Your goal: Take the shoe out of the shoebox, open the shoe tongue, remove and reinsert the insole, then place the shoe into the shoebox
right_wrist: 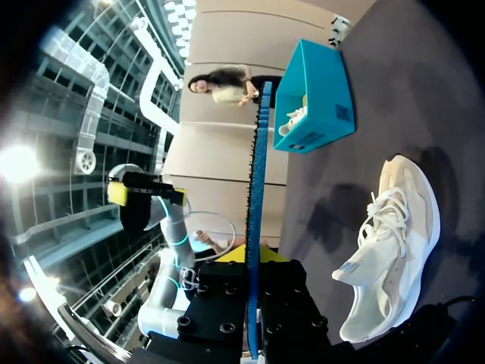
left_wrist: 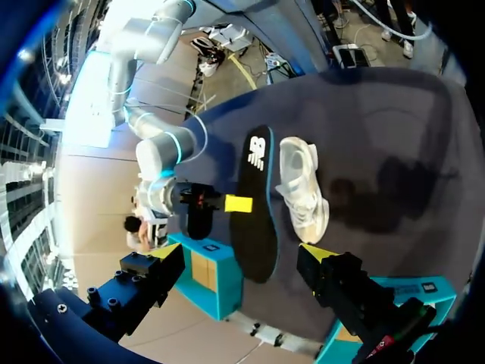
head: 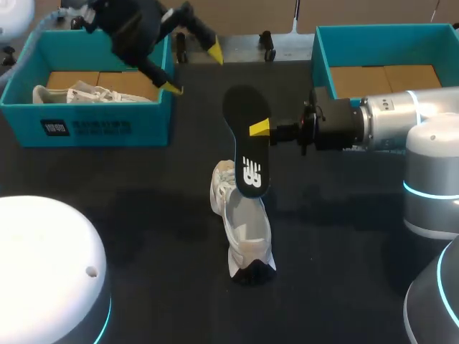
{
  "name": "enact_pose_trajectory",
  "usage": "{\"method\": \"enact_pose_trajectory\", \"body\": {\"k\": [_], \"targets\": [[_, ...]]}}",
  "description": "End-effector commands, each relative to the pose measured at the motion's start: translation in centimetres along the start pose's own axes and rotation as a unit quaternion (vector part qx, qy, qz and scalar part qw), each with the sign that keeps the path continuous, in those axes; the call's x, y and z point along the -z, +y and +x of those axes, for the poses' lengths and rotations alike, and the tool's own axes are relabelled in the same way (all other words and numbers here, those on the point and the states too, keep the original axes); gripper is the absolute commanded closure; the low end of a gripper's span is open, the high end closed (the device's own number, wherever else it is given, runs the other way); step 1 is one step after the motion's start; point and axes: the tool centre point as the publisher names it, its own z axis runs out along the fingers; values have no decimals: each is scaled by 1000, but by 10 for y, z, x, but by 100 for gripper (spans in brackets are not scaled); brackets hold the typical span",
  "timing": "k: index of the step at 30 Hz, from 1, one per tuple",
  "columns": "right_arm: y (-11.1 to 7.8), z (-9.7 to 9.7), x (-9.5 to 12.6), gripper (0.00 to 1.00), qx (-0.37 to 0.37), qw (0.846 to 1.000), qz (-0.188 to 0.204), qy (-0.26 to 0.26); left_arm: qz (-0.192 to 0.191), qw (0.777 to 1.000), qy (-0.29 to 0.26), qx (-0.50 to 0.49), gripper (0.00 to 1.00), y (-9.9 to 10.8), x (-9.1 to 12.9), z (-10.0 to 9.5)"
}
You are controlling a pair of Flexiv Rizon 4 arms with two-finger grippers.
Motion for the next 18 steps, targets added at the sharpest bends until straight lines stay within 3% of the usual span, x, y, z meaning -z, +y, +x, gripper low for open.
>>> {"method": "enact_pose_trajectory", "body": {"k": [1,3,7,14,18], "targets": [[-1,0,-2,100,0,1000,-1,-2,-13,986,168,-5,0,8,0,-35],[-1,0,-2,100,0,1000,-1,-2,-23,979,205,1,0,12,-4,-48],[-1,0,-2,100,0,1000,-1,-2,9,967,254,13,0,28,-17,-65],[-1,0,-2,100,0,1000,-1,-2,47,948,315,15,0,43,-34,-75],[-1,0,-2,100,0,1000,-1,-2,46,933,357,5,0,45,-43,-79]]}}
